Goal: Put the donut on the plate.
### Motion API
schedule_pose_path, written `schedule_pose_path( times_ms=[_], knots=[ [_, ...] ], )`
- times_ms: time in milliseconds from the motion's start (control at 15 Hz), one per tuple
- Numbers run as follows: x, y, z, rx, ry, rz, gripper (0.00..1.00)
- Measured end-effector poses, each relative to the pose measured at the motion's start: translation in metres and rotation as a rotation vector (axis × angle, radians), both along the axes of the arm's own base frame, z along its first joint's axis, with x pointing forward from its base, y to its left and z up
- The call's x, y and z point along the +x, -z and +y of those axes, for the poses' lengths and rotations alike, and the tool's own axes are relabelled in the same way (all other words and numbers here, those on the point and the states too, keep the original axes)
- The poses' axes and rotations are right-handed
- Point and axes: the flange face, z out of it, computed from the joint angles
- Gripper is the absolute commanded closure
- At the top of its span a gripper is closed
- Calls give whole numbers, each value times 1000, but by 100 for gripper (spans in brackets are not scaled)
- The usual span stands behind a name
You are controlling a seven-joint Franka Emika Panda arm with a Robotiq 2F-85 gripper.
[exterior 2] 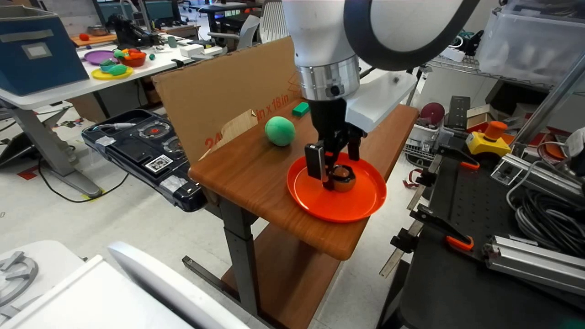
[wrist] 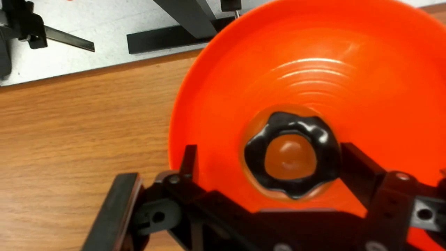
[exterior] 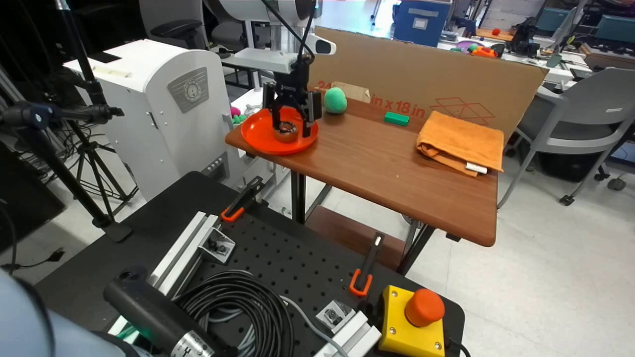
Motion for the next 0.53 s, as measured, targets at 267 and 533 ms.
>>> schedule_pose_path(
  times_ms=[267,533],
  knots=[
    [-31,-36,-18,24,-9,17,0],
    [-51,-68,-35,41,-9,7,0]
  ],
)
